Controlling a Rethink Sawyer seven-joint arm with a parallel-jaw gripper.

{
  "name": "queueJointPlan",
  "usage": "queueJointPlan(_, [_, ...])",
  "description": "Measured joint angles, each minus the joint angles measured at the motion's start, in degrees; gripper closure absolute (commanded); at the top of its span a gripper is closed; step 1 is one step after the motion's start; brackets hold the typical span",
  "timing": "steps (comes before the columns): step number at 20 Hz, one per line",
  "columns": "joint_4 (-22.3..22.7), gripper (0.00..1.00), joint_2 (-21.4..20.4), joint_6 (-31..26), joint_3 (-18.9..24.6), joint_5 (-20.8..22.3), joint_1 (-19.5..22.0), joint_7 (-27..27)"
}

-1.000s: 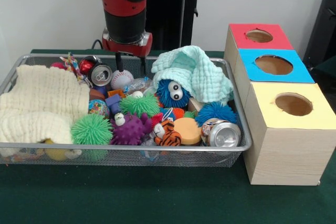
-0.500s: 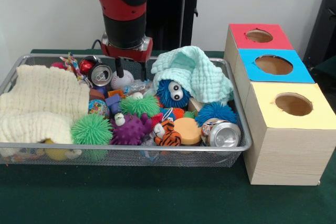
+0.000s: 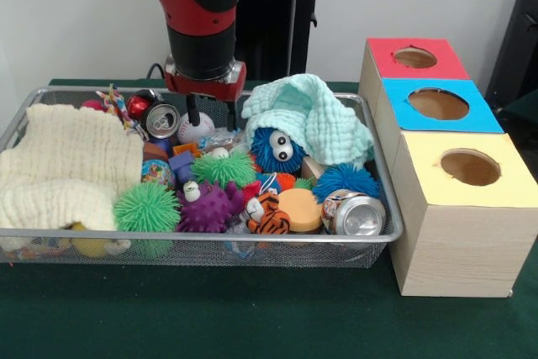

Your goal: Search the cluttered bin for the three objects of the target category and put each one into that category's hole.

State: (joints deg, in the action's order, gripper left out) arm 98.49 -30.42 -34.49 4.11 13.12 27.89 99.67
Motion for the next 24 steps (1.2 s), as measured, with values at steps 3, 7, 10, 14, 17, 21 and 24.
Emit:
queueJointPlan(3, [0.0, 0.0, 0.0, 0.6, 0.0, 0.0, 0.0, 0.0])
queueJointPlan(7, [0.0, 0.0, 0.0, 1.1, 0.0, 0.0, 0.0, 0.0])
queueJointPlan(10, [0.0, 0.0, 0.0, 1.2, 0.0, 0.0, 0.0, 0.0])
queueJointPlan(14, [0.0, 0.0, 0.0, 1.2, 0.0, 0.0, 0.0, 0.0])
queueJointPlan(17, [0.0, 0.0, 0.0, 1.2, 0.0, 0.0, 0.0, 0.0])
queueJointPlan(21, [0.0, 0.0, 0.0, 1.2, 0.2, 0.0, 0.0, 0.0])
queueJointPlan(24, [0.0, 0.0, 0.0, 1.3, 0.4, 0.0, 0.0, 0.0])
